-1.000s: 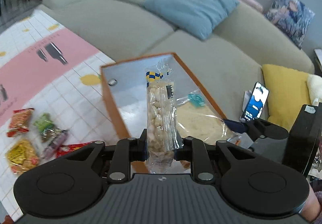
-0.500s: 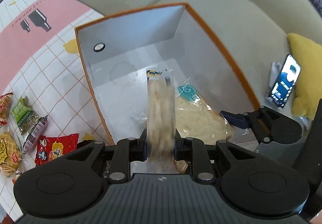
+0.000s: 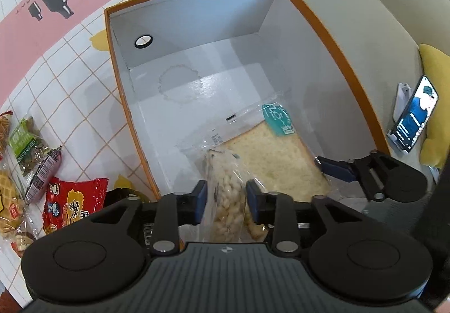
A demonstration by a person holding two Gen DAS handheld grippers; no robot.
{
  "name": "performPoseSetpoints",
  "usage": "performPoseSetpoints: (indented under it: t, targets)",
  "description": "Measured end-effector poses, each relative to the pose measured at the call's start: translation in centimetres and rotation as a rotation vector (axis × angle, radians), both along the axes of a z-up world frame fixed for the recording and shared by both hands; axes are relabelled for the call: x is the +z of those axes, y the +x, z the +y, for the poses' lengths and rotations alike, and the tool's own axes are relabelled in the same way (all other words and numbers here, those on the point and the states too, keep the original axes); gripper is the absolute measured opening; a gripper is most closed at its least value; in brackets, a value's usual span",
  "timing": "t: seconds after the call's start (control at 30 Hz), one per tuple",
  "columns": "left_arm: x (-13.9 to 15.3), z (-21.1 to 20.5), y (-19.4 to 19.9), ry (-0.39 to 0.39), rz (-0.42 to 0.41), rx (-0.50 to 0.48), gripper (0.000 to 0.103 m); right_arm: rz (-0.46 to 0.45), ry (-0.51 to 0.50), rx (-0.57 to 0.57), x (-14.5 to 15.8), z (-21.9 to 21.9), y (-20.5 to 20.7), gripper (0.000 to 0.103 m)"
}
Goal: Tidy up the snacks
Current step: 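Carry the peanut bag and bread slice into the orange box and release both, then move the right tool back to the red spicy-strip pack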
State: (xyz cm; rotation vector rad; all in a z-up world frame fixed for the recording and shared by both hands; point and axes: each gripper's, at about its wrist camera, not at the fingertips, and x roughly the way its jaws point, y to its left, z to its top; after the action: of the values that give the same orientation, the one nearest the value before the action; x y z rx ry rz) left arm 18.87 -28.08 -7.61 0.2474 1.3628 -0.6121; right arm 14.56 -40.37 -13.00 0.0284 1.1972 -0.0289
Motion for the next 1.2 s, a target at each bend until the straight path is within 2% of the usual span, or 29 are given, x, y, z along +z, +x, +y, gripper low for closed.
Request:
performPoseSetpoints:
  t: [0.1,0.23,0.37,0.63,0.9,1.03,1.2]
  targets:
    - [0.5,0.4,-0.1,-0.023,-0.006,0.0,0.056,0.021,0.018,-0.006,-0.2,-0.1,0.0,0.077]
    - [1.7,1.3,-0.3,-0.071,-0.015,0.009,0.056,0.027,0.055,-0.013,0.1,-0.3,-0.2,0.077]
    - [3.4,2.2,-0.7,-0.113,-0.045,0.012,0.057,-0.001,0.032,-0.007,1.0,0.1,-0.6,0.078]
    - [5.7,4.6,-2.7,-0.108,-0.152,-0.003,0.057,-0.077,0.038,-0.018,4.2,0.6,-1.6,0.078]
    - [9.1,9.3,-5.5,-0.133,-0.308,0.011,0.057,-0.223,0.061,0.001,7.8,4.2,-3.7,0.078]
    - [10.8,12.3,-7.3,-0.159,-0.395,0.029,0.06,-0.347,0.057,-0.009,9.7,6.8,-5.4,0.078]
    - [11.4,16.6,-8.8,-0.196,-0.452,0.086,0.061,-0.499,0.107,-0.016,11.0,10.5,-7.4,0.078]
